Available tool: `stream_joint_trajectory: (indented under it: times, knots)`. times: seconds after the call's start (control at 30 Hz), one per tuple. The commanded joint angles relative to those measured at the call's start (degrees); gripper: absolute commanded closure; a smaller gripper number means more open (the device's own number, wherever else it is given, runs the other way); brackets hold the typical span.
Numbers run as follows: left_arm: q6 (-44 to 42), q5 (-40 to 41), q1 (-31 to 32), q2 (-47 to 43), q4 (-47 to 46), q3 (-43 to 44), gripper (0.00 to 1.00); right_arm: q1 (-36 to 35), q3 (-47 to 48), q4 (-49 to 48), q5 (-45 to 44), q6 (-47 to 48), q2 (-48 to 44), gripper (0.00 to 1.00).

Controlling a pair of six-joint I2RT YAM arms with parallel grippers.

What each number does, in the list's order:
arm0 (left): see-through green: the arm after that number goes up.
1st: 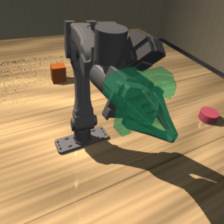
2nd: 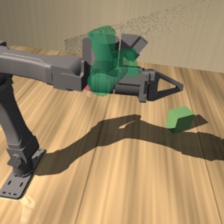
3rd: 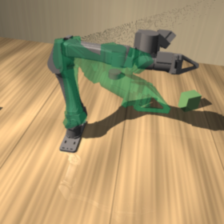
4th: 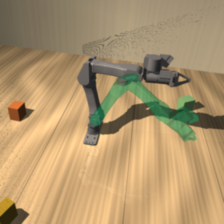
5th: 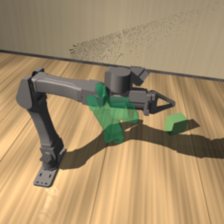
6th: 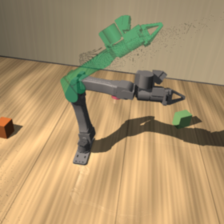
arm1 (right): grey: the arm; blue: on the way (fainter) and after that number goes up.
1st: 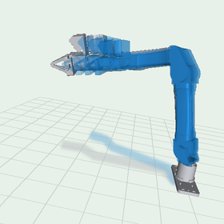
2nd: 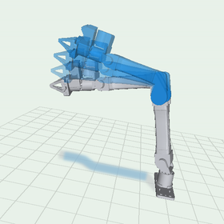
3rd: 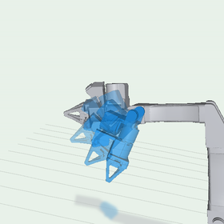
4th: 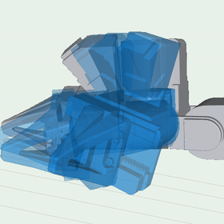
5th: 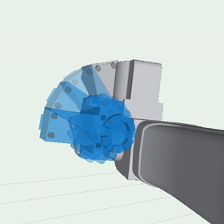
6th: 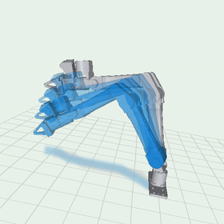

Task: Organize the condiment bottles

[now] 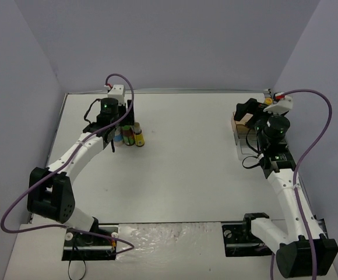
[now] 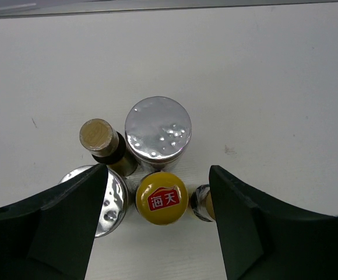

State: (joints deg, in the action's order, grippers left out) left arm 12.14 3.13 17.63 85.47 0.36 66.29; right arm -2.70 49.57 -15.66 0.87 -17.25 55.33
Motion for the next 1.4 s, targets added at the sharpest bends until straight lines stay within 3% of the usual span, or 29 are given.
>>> stream_joint_trajectory:
  times: [0.0,0.4,0.57,0.87,1.13,1.37]
  knots:
    - [-0.38,0.14,1.14,-0.05,-5.11,3.09,0.35,-1.58,0.28,-3.86,-0.20,2.28,-0.81,0.03]
    - [-0.45,3.63,1.88,1.28,-4.66,1.04,0.40,-2.84,-0.71,-4.65,0.01,2.22,-1.10,0.04]
    - [-0.28,4.52,1.87,0.31,-4.75,-0.02,0.60,-3.20,-1.32,-4.82,0.01,2.48,-1.54,0.04]
    - [-0.30,4.87,1.88,-0.45,-3.90,-1.09,0.58,-3.63,-1.41,-4.93,0.21,2.75,-1.67,0.03]
    - [-0.28,5.01,1.82,-6.26,-0.51,-1.63,0.96,-3.86,-1.35,-4.97,0.18,2.81,-1.72,0.03]
    - [0.25,3.94,2.64,-15.61,6.02,-4.80,1.00,-4.10,-1.06,-5.03,0.27,2.96,-1.45,0.03]
